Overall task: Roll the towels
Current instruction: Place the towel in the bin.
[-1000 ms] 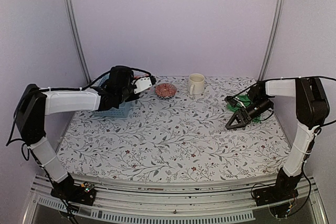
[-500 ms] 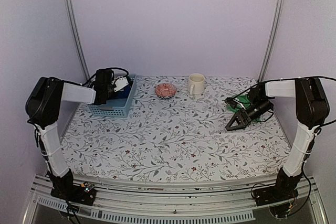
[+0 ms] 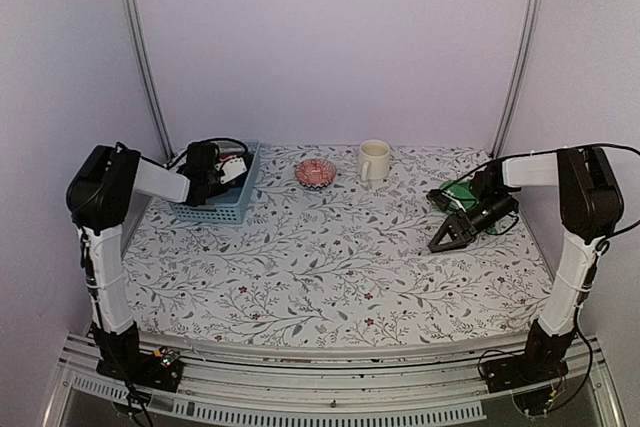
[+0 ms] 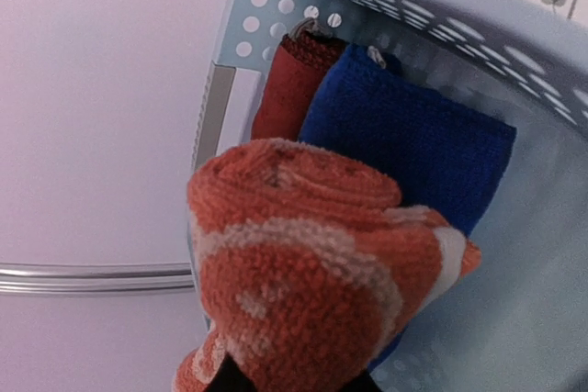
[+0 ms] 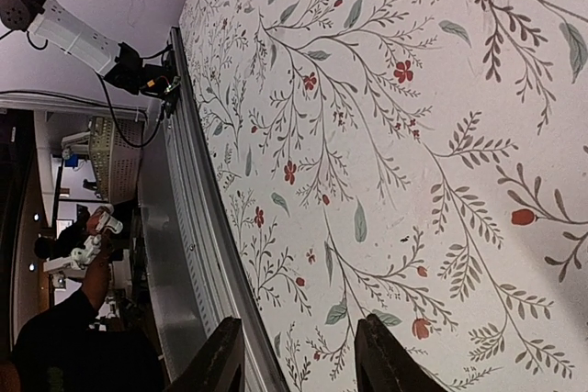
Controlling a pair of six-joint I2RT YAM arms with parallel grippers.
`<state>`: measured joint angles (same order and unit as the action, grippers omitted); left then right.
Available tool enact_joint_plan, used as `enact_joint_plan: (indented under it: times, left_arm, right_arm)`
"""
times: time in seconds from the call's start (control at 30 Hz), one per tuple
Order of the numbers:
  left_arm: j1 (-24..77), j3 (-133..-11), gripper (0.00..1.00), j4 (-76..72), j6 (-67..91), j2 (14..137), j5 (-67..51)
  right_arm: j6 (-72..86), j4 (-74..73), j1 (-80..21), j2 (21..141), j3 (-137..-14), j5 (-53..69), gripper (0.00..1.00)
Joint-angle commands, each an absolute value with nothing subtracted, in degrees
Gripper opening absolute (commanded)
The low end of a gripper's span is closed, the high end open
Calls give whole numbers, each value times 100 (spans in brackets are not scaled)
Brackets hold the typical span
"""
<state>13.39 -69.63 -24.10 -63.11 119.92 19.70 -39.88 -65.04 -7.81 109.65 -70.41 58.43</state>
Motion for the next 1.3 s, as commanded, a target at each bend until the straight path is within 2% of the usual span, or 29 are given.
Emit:
enact_joint_plan:
  times: [0.0, 0.23, 0.5, 0.57, 0.6, 0.67, 0.9, 1.27]
  left_arm:
    - [1270, -6595, 0, -2326, -6049, 11782, 1675]
    - [1269, -6409, 2, -1852, -5838, 11692, 1408]
    - [1263, -6486, 32, -1595, -5533, 11471, 1250]
    - [1258, -6474, 41, -1568, -5516, 11375, 1216]
    - [1254, -6457, 53, -1564, -5498, 11337, 1187]
    - [1256, -6418, 61, -1541, -5477, 11118, 1112]
    - [1200, -6548, 63, -803, -5362, 10735, 594]
    - [1050, -7004, 61, 247, -4991, 11008, 48]
  right_arm:
    - [-4031, -6483, -782, 11187, -7019, 5921, 43]
    - [-4095, -6579, -782, 11371, -7144, 6013, 43]
    - [-4147, -6615, -782, 11434, -7176, 6071, 43]
    - [-4157, -6621, -783, 11444, -7188, 6087, 43]
    - [-4165, -6634, -782, 11443, -7189, 6097, 43]
    - [-4181, -6648, -780, 11459, -7195, 6112, 43]
    - [-4236, -6729, -780, 11479, -7267, 6185, 43]
    - [-4287, -6784, -782, 11444, -7263, 6219, 43]
